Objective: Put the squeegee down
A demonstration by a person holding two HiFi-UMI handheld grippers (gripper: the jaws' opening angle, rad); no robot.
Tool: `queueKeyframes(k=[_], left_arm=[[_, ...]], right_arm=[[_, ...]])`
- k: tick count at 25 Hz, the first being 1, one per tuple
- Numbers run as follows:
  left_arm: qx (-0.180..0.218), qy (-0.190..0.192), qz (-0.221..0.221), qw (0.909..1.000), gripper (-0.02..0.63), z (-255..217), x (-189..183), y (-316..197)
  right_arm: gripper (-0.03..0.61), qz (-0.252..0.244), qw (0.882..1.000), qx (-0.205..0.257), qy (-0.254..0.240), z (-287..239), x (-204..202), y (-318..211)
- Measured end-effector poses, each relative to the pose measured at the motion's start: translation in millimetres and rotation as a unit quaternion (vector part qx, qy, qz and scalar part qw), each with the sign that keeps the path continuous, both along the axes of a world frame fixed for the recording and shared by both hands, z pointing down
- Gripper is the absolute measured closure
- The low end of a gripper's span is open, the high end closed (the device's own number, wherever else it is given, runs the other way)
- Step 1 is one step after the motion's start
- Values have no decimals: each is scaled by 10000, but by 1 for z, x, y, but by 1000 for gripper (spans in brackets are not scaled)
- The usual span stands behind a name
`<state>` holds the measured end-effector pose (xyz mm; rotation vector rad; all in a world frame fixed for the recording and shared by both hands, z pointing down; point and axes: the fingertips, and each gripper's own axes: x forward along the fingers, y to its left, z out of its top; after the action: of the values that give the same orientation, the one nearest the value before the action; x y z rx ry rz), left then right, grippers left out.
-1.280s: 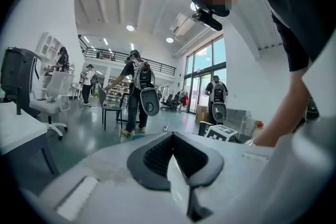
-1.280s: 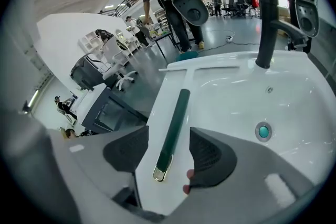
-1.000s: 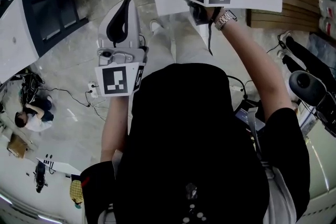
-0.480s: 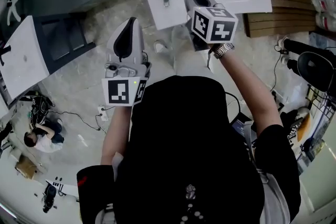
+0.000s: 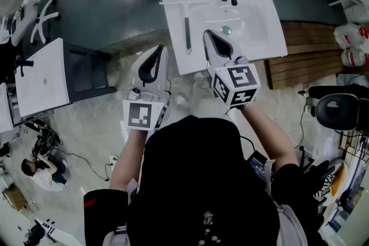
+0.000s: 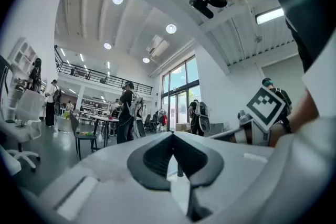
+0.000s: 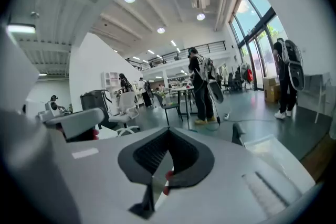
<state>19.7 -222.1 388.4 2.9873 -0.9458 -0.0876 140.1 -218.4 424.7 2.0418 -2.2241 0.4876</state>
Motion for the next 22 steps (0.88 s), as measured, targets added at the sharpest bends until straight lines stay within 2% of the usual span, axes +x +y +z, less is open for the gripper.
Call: queueKeyframes(k=[4, 11, 17, 22], left_arm=[[341, 369, -96, 9987, 612, -42, -3, 4], [664, 594, -224, 9958, 612, -83, -17, 1], [499, 589, -315, 9965, 612, -88, -28, 3], [543, 654, -239, 9961, 612, -107, -28, 5]], right_arm=[[575, -107, 9965, 817, 158, -64, -13, 9], [577, -351, 9857, 1629, 258, -138, -24, 25], [577, -440, 9828, 1763, 339, -164, -28, 42], [577, -367, 9838, 1741, 215, -175, -27, 51]])
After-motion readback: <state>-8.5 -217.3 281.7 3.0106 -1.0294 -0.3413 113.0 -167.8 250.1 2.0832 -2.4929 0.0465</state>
